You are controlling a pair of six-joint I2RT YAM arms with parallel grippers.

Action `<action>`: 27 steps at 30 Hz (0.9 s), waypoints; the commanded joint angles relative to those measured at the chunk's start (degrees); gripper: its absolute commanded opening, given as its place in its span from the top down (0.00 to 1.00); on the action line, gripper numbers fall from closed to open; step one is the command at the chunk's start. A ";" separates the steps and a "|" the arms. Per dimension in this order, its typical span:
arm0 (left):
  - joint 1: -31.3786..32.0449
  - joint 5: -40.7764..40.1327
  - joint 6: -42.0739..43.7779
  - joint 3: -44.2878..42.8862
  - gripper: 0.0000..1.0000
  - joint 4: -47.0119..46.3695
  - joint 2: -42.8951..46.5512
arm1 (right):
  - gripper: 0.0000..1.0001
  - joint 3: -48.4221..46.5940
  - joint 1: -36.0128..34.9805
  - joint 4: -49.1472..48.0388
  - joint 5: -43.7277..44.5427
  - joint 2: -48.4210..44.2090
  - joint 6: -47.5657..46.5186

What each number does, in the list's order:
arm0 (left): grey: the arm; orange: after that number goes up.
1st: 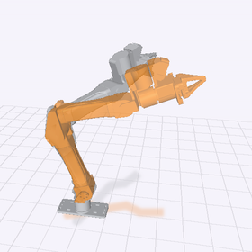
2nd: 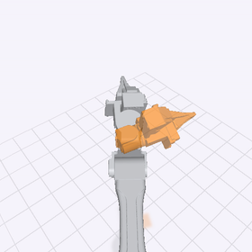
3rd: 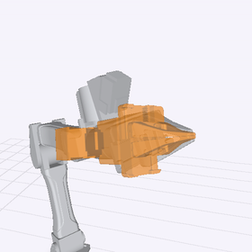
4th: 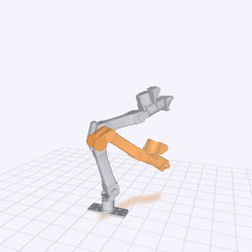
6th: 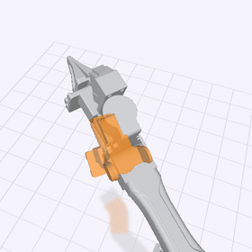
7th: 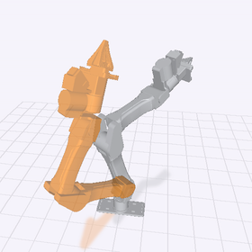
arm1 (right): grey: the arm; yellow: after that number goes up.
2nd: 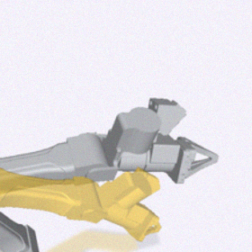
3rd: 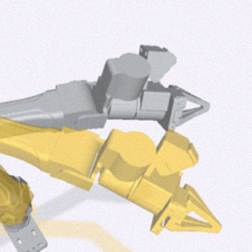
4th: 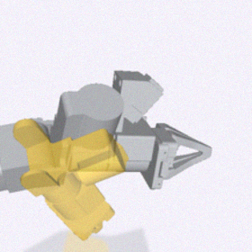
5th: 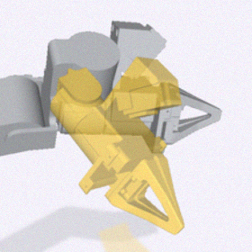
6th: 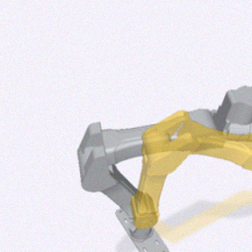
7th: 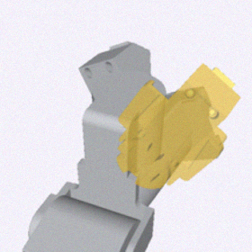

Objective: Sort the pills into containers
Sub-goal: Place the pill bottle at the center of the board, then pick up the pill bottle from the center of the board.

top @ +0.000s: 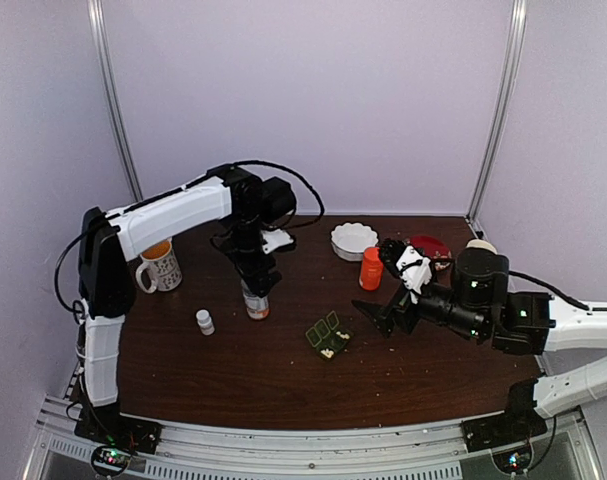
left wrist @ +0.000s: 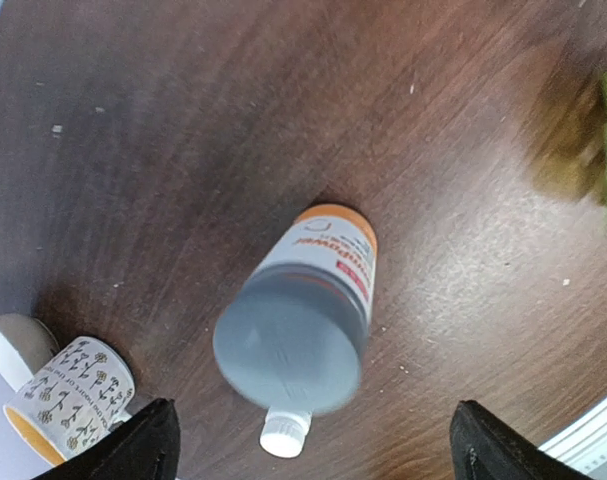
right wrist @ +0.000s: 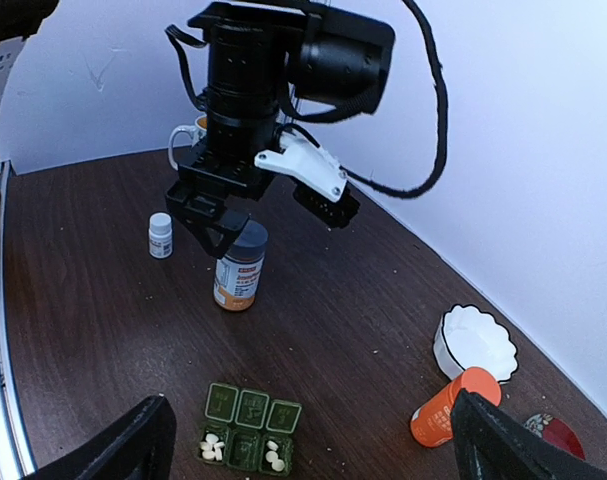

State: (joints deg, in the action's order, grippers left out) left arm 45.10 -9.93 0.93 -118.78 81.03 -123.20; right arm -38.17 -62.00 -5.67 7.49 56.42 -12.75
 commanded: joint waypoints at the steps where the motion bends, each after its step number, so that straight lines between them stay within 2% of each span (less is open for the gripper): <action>1: -0.33 0.70 -4.02 4.61 0.02 -7.64 11.93 | 0.00 -4.96 -0.14 3.30 2.51 0.47 8.31; 3: -0.43 -2.30 -6.86 8.98 0.02 -10.19 16.62 | 0.00 -8.16 -0.05 8.87 0.78 1.48 9.84; 5: -0.88 -7.20 -10.44 14.26 0.02 -12.36 21.36 | 0.00 -7.95 -0.08 9.92 -0.97 1.71 9.76; 11: -4.47 -10.71 -21.30 36.10 0.02 -22.97 38.29 | 0.00 -2.54 0.42 6.91 -0.60 -2.13 11.01; 14: -4.50 -11.19 -21.04 43.80 0.03 -26.48 44.12 | 0.00 0.42 0.72 3.17 -0.61 -5.01 13.61; 18: -4.53 -6.09 -20.50 53.72 0.03 -33.59 46.77 | 0.00 0.37 0.82 4.92 -0.87 -4.67 16.70; 19: -4.50 -5.10 -21.04 55.22 0.05 -34.83 46.44 | 0.00 -0.15 0.81 5.96 -0.55 -4.07 17.33; 22: -4.55 -4.99 -22.98 56.79 0.13 -35.63 43.84 | 0.01 -1.86 0.82 9.36 -0.63 -2.17 18.54; 27: -5.29 -4.67 -24.53 57.04 0.17 -37.19 37.30 | 0.02 -2.94 0.82 9.33 -1.64 -0.58 19.26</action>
State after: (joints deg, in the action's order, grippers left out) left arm 40.51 -16.19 -21.17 -62.02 49.34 -82.30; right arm -39.07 -61.36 3.16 7.07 55.31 4.60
